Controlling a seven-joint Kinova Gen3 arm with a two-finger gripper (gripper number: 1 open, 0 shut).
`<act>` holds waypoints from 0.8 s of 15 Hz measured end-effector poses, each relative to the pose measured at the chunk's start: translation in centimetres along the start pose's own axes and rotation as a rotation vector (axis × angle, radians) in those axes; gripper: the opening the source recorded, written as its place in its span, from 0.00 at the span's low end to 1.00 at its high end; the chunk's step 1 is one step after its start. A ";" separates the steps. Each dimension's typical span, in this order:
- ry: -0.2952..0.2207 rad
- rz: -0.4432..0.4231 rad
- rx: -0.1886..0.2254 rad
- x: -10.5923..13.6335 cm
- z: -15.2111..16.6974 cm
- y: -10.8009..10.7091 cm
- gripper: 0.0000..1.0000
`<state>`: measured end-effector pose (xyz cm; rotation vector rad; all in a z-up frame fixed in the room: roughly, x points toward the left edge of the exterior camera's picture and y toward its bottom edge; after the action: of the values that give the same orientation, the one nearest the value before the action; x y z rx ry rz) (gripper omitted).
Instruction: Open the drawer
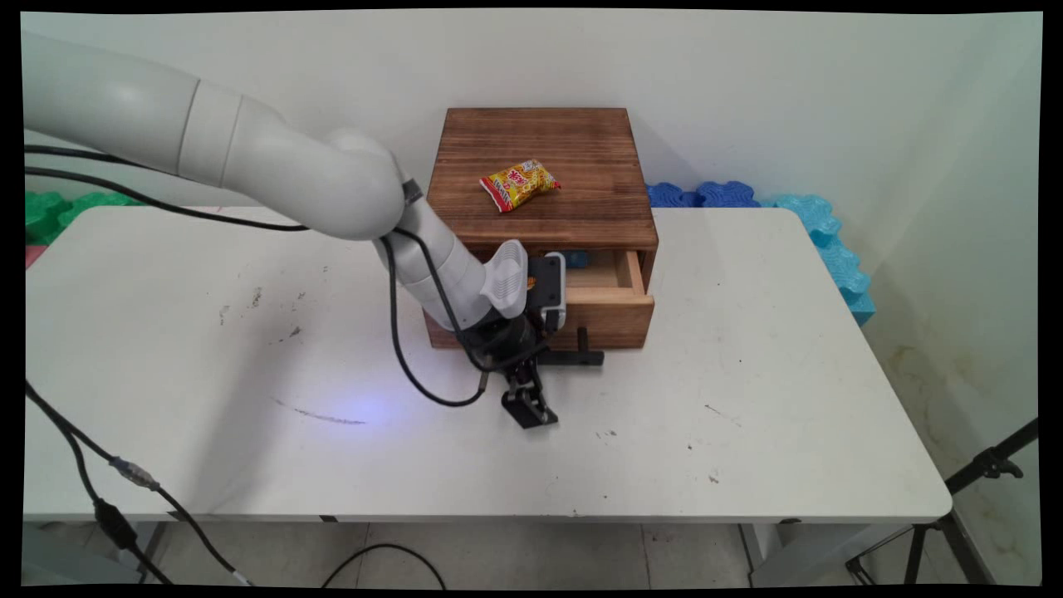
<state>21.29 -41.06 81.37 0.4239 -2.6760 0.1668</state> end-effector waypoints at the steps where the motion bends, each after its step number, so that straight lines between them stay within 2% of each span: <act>1: -0.002 0.001 -0.004 -0.1 -0.2 0.5 1.00; 12: -0.010 0.008 -0.048 -0.5 -1.8 6.0 1.00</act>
<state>20.54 -34.94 82.46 0.4006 -2.6858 0.1026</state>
